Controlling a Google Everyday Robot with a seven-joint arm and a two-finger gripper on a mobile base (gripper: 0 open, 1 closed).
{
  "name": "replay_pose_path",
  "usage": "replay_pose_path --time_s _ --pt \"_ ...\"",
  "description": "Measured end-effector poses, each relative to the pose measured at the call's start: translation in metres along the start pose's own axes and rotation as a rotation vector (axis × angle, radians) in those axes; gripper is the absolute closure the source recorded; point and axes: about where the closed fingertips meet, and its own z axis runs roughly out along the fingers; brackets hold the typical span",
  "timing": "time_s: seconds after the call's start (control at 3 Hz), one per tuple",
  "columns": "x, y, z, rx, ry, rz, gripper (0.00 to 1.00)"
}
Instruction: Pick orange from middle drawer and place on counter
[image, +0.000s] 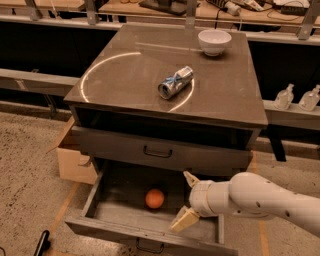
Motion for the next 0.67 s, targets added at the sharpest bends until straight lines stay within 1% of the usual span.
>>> replay_pose_path --time_s 0.33,0.67 --pt "0.017 -0.005 0.033 -0.001 -0.013 0.029 0.00" --pt "0.026 -0.007 0.063 -0.012 -0.023 0.047 0.00"
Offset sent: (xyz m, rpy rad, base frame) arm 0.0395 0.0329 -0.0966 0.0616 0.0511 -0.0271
